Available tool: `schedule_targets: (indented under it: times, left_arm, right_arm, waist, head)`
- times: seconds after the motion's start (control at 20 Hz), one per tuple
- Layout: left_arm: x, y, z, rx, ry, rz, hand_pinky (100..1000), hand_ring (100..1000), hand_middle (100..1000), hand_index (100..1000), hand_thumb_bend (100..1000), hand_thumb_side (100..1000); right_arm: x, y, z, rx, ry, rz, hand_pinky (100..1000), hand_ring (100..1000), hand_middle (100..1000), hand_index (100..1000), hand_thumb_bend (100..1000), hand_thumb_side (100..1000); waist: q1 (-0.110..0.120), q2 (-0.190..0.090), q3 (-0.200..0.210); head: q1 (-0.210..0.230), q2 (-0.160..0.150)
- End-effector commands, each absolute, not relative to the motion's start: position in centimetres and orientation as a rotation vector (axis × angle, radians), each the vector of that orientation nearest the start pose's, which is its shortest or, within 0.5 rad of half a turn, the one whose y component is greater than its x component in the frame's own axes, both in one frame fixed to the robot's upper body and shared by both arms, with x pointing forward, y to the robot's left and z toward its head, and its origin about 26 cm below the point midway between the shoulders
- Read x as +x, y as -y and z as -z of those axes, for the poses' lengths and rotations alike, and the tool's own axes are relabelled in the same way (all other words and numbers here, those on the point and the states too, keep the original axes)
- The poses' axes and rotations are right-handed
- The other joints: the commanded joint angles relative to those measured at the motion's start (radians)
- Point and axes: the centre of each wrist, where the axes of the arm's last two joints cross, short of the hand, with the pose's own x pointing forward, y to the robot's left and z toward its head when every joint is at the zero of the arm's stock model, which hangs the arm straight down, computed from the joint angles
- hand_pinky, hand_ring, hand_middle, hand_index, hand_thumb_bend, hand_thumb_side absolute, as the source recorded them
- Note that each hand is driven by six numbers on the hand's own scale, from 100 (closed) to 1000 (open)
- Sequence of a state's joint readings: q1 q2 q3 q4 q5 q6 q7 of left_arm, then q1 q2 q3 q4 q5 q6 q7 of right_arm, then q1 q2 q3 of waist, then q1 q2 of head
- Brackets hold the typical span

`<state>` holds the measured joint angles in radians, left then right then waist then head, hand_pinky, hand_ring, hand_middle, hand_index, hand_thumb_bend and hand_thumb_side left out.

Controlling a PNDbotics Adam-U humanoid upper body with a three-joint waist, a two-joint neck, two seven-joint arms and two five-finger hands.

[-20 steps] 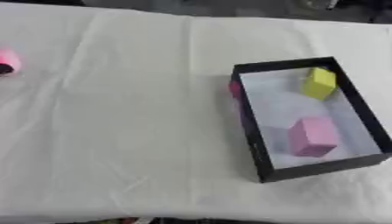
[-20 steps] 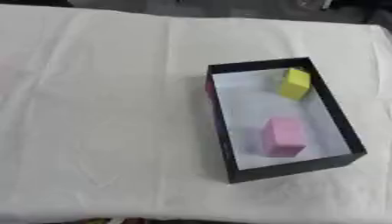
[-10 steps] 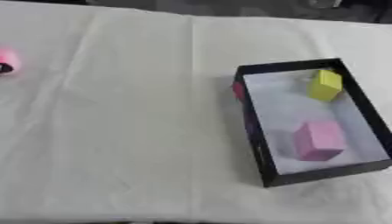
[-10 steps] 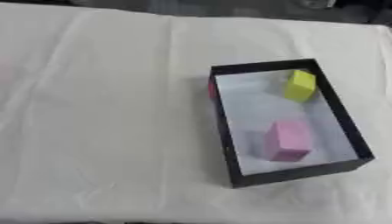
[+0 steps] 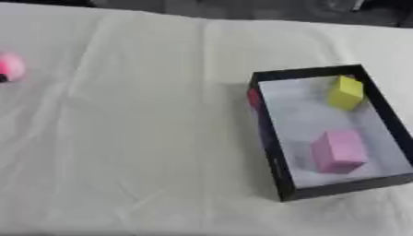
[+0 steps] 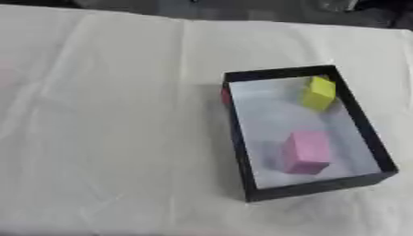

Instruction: Pick up the objects with one hand, pass them to the other hand, and then place them into the box on the other side of the table.

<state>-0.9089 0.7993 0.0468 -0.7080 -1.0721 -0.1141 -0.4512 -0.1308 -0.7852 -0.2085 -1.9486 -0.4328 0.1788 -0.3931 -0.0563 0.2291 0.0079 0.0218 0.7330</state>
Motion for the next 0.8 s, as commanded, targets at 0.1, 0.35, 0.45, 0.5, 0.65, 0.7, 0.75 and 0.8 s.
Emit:
schedule_targets:
  times: [0.1, 0.35, 0.45, 0.5, 0.65, 0.7, 0.75, 0.8]
  left_arm:
    - [42.6, -48.9, -24.7, 1.207, 0.808, 1.161, 888, 877, 808, 776, 470, 332]
    - [42.8, -48.8, -24.2, 1.213, 0.818, 1.138, 895, 876, 803, 770, 356, 264]
    - [42.9, -48.7, -24.0, 1.201, 0.83, 1.13, 902, 876, 806, 788, 361, 307]
    - [42.9, -48.7, -23.8, 1.194, 0.835, 1.128, 903, 877, 805, 796, 371, 319]
    - [43.1, -48.4, -23.6, 1.174, 0.847, 1.131, 905, 876, 802, 798, 388, 343]
    - [43.2, -48.3, -23.6, 1.172, 0.85, 1.128, 905, 876, 802, 796, 385, 340]
    - [43.3, -48.2, -23.6, 1.174, 0.854, 1.126, 902, 875, 800, 789, 362, 322]
    - [43.3, -48.0, -23.5, 1.181, 0.857, 1.121, 900, 874, 798, 783, 347, 310]
  right_arm:
    - [27.1, 38.3, -24.4, -0.571, 2.006, 0.022, 737, 940, 845, 977, 100, 598]
    - [27.1, 38.3, -24.2, -0.57, 2.001, 0.019, 741, 942, 843, 979, 100, 644]
    - [27.1, 38.3, -24.1, -0.569, 1.999, 0.017, 743, 942, 843, 980, 100, 652]
    - [27.1, 38.3, -24.1, -0.569, 1.998, 0.016, 743, 942, 842, 980, 100, 653]
    - [27.1, 38.3, -24.0, -0.568, 1.995, 0.012, 744, 943, 843, 982, 100, 655]
    - [27.1, 38.2, -23.9, -0.567, 1.993, 0.011, 744, 943, 843, 982, 100, 655]
    - [27.1, 38.2, -23.9, -0.566, 1.991, 0.01, 744, 943, 843, 982, 100, 656]
    - [27.1, 38.2, -23.8, -0.565, 1.989, 0.011, 744, 943, 843, 982, 100, 657]
  waist:
    - [0.003, 0.004, -0.002]
    - [0.004, 0.006, -0.004]
    - [0.004, 0.007, -0.006]
    - [0.004, 0.008, -0.007]
    - [0.004, 0.009, -0.009]
    - [0.005, 0.01, -0.01]
    - [0.005, 0.011, -0.011]
    - [0.005, 0.011, -0.011]
  head:
    - [0.004, -0.017]
    - [0.005, -0.02]
    - [0.006, -0.021]
    - [0.006, -0.022]
    - [0.007, -0.024]
    - [0.008, -0.024]
    - [0.01, -0.025]
    - [0.012, -0.026]
